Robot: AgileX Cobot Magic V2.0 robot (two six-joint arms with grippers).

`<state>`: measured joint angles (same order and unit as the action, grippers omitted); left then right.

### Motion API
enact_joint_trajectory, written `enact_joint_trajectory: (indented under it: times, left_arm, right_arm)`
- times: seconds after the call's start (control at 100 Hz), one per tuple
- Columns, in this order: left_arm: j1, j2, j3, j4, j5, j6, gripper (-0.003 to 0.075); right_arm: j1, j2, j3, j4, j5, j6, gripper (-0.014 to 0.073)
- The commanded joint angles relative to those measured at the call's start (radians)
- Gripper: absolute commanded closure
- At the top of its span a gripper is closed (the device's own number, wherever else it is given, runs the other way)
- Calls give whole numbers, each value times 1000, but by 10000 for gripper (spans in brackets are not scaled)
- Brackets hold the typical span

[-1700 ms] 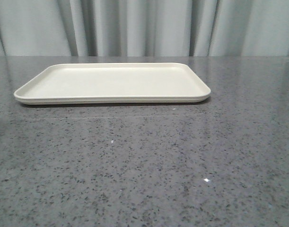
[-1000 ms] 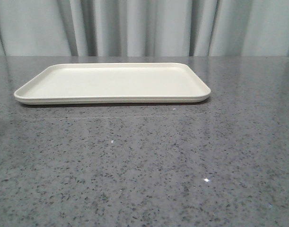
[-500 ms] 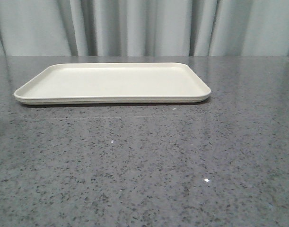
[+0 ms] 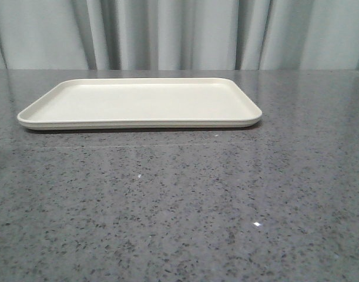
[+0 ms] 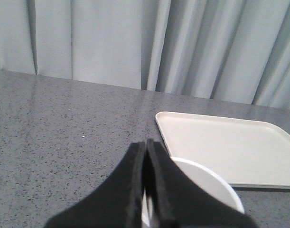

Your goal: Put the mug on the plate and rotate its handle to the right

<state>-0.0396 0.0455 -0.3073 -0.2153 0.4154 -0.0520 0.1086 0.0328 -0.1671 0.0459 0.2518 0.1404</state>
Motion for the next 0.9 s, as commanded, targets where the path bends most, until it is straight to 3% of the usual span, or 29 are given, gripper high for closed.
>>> enact_joint_trajectory:
  times: [0.0,0.31,0.67,0.89]
  left_arm:
    - [1,77,-102,-13,14,-1,740]
    - [1,331,-372,-11,340,2,740]
    - [1,482,-589,-11,527,2,740]
    - [1,494,-607,-13,575,2,740]
  right_arm:
    - [2,65,-114,4,20,-6,661]
    - [2,246,-425,4,280,-76,661]
    - [2,493,-704,4,661,-76,661]
    - [2,559,-735,5,718,-75,661]
